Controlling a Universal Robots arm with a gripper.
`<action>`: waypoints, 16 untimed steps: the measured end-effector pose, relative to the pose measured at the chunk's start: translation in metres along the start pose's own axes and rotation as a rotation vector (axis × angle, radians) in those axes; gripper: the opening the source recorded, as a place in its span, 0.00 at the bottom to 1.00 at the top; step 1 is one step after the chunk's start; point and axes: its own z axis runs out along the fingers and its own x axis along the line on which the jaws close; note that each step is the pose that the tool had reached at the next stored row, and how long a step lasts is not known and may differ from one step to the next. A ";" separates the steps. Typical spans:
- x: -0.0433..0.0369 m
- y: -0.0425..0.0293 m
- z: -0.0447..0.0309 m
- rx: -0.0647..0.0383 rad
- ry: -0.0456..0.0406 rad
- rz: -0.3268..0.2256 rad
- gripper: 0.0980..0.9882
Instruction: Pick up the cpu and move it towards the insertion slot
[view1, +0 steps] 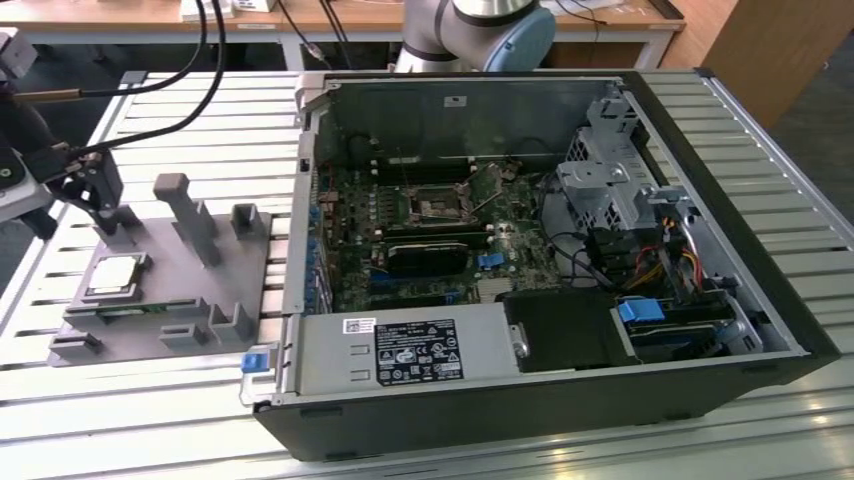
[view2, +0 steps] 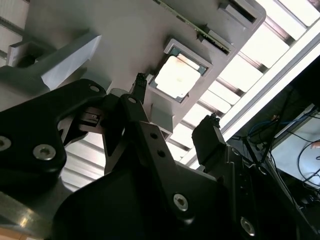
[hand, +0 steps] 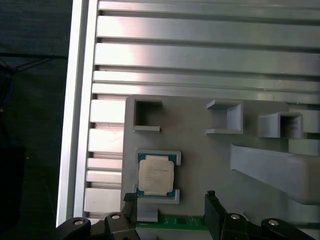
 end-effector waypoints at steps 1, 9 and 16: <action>0.0000 -0.0002 0.0010 0.000 -0.0001 0.000 0.62; 0.0000 -0.0033 0.0142 0.000 0.0003 -0.001 0.62; -0.0001 -0.0043 0.0269 0.000 0.0005 -0.002 0.62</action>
